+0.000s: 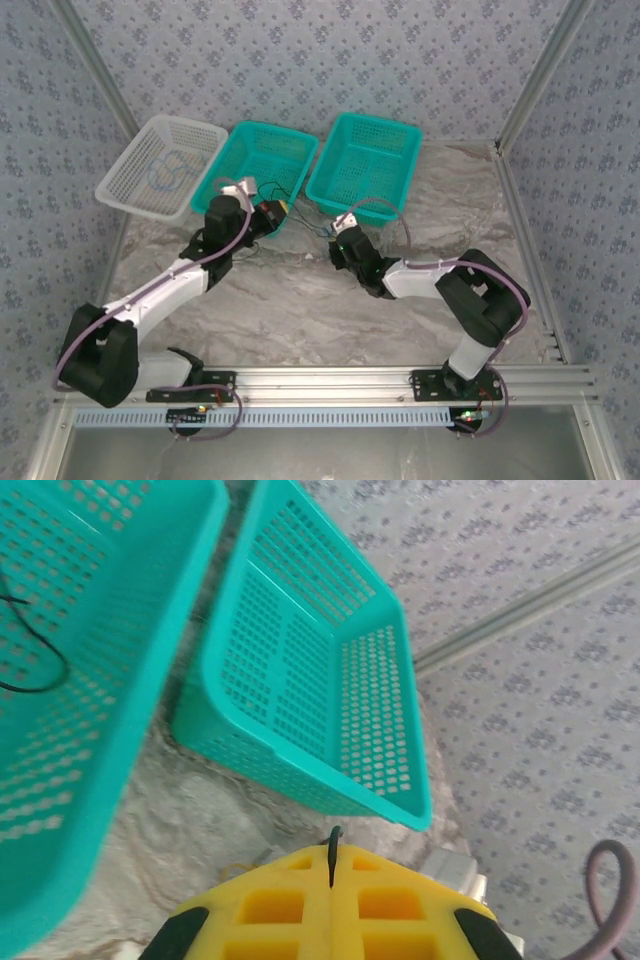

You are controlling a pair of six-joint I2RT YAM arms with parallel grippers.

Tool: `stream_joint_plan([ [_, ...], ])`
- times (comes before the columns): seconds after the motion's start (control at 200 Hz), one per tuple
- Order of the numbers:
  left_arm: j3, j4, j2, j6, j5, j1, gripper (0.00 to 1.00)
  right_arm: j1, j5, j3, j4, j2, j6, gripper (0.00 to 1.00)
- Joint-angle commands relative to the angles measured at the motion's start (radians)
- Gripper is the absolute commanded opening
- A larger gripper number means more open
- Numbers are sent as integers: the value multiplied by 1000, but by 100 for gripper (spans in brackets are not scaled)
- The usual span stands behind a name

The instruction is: Untangle the cables

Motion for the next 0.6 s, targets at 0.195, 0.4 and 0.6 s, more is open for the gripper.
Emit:
stream_joint_plan([
  [0.195,132,-274,-108,173,-77,92,0,-11,50,-3,-216,-57,23,21],
  [0.4,191,-396,-126,231,-166,111,0,-27,99,-8,-293,-66,61,20],
  [0.6,222,-449,-161,253,-204,170,0,-53,111,-34,-336,-90,102,20],
])
